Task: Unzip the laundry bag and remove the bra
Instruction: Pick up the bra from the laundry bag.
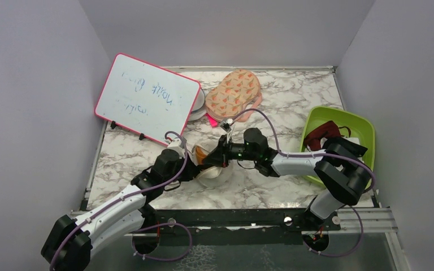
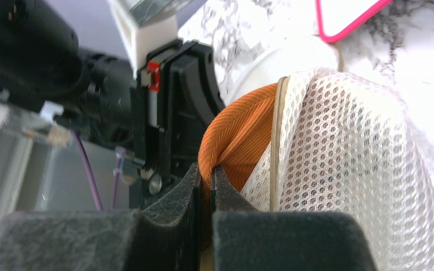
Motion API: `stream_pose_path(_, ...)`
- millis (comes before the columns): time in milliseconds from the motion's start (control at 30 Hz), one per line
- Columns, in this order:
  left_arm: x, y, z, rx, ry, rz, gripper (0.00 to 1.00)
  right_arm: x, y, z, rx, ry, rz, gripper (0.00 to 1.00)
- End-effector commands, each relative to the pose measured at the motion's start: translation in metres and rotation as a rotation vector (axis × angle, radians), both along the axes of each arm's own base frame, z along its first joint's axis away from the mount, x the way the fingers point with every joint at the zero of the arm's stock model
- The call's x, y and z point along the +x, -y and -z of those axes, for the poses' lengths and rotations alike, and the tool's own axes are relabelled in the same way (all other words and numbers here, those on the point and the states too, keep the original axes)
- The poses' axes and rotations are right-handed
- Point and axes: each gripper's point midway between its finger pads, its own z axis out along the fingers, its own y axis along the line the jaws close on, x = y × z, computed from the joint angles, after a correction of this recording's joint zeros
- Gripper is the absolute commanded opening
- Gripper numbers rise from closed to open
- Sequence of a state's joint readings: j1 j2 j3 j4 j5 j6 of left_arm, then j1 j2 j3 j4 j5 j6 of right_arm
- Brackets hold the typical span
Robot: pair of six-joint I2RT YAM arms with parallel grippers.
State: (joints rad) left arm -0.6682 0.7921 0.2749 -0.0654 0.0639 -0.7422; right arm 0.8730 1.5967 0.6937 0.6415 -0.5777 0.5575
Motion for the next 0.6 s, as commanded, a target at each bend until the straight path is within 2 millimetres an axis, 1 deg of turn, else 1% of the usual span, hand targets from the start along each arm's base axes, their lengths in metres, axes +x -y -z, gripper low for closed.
stream_pose_path(0, 0.001, 0.013, -0.018, -0.070, 0.043, 0.052, 0.00, 0.031, -0.008, -0.031, 0.172, -0.082, 0.223, 0.01)
stream_pose_path(100, 0.000, 0.018, -0.022, -0.086, 0.052, 0.072, 0.00, 0.035, -0.019, -0.021, 0.130, -0.086, 0.296, 0.01)
stream_pose_path(200, -0.001, 0.024, -0.028, -0.114, 0.069, 0.103, 0.00, 0.044, -0.029, -0.005, 0.032, -0.082, 0.388, 0.01)
stream_pose_path(300, -0.002, 0.028, -0.033, -0.136, 0.086, 0.128, 0.00, 0.055, -0.033, 0.009, -0.033, -0.056, 0.485, 0.01)
stream_pose_path(367, -0.003, 0.029, -0.036, -0.141, 0.101, 0.146, 0.00, 0.066, -0.031, 0.015, -0.075, -0.041, 0.543, 0.01)
stream_pose_path(400, -0.004, 0.030, -0.038, -0.141, 0.108, 0.156, 0.00, 0.072, -0.028, 0.017, -0.097, -0.042, 0.579, 0.01)
stream_pose_path(433, -0.005, 0.030, -0.038, -0.140, 0.110, 0.165, 0.00, 0.077, -0.027, 0.012, -0.108, -0.035, 0.605, 0.01)
stream_pose_path(567, -0.007, 0.029, -0.034, -0.126, 0.103, 0.176, 0.00, 0.088, -0.022, 0.003, -0.150, 0.018, 0.653, 0.01)
